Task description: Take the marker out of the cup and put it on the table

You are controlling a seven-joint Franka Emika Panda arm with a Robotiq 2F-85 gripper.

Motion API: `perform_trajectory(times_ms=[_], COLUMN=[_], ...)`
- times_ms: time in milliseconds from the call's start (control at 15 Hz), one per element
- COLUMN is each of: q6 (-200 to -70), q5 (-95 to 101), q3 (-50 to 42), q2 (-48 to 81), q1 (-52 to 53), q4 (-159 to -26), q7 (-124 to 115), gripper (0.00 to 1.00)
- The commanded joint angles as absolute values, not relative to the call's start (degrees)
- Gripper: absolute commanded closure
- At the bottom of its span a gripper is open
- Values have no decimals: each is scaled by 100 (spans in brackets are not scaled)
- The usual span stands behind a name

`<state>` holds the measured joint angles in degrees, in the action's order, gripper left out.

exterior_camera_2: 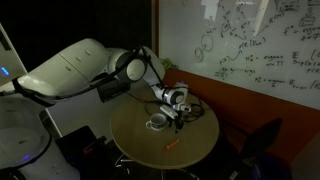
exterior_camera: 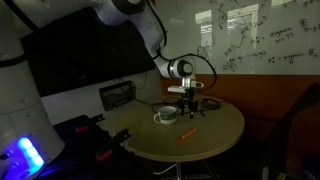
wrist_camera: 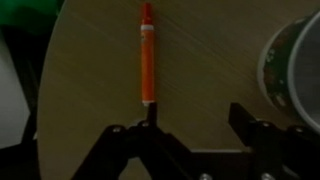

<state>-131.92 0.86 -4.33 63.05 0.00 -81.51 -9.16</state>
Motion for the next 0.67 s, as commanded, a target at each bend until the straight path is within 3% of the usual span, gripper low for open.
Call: perform_trajectory(times_ms=[0, 600], q6=[-13546, -13543], q5=[92, 314], q3=[-339, -361], q2=[5572, 4054], q1=[38, 306], q4=[-8857, -10276], q7=[-743, -766], gripper=[0, 0])
